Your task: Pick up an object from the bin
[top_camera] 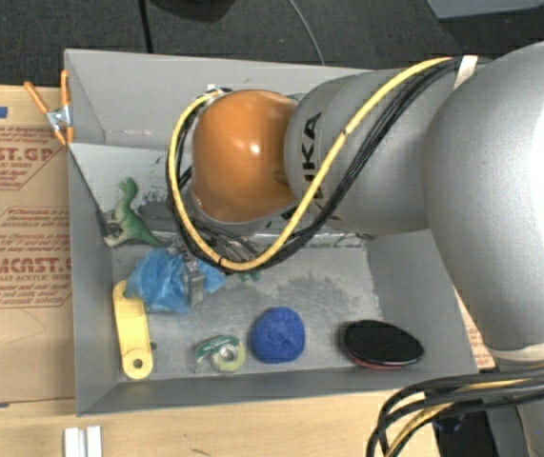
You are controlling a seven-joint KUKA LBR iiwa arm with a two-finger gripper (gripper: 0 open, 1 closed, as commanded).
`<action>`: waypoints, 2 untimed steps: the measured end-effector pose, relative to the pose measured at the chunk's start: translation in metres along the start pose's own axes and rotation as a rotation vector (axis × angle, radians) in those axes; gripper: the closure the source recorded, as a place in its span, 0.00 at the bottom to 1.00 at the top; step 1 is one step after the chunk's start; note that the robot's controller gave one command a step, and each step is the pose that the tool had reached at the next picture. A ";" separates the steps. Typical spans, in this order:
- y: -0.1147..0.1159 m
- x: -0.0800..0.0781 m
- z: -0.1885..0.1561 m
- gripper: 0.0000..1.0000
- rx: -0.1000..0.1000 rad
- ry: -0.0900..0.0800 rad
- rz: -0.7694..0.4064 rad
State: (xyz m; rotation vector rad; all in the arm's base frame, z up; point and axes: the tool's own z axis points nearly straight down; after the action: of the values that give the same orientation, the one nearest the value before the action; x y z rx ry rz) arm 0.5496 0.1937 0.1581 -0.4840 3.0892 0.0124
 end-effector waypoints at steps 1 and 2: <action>0.006 0.003 -0.045 1.00 0.000 0.014 -0.002; 0.007 0.005 -0.106 1.00 0.000 0.009 -0.027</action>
Offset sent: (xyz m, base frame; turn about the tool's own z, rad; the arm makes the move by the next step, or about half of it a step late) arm -0.0138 0.0024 0.2062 -0.0715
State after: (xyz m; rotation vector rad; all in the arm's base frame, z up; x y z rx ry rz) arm 0.5414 0.1983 0.2639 -0.5279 3.0906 0.0094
